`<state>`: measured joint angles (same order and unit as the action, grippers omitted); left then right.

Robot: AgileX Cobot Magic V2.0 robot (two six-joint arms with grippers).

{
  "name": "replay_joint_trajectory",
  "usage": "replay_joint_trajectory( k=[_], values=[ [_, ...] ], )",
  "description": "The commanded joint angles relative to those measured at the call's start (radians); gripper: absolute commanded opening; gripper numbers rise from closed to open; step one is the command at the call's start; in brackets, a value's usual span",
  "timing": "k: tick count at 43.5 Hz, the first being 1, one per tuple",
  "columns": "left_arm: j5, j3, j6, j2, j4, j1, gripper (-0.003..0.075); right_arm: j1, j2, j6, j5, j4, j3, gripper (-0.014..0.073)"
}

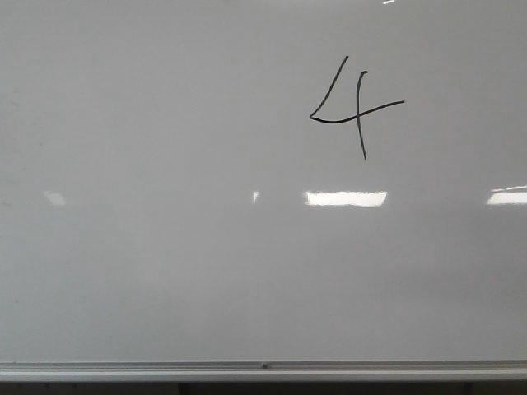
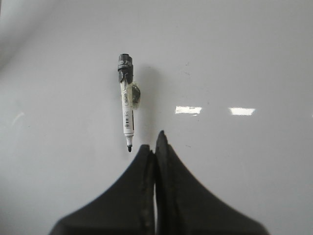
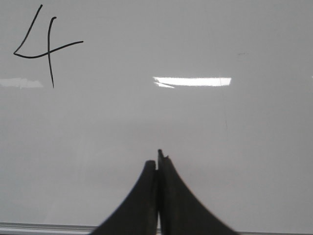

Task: Write number 4 on whiteboard

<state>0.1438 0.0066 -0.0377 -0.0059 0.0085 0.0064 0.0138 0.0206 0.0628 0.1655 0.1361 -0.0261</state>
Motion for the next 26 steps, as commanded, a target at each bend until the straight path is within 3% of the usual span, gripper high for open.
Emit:
replay_joint_trajectory(
  k=[1,26],
  values=[
    [-0.078,0.005,-0.009,-0.014,-0.009,-0.008,-0.002,-0.005,-0.046,-0.006,-0.046,-0.022,0.014,-0.0071],
    [-0.078,0.005,-0.009,-0.014,-0.009,-0.008,-0.002,-0.006,-0.05,-0.006,-0.044,-0.027,0.014,-0.0071]
  ],
)
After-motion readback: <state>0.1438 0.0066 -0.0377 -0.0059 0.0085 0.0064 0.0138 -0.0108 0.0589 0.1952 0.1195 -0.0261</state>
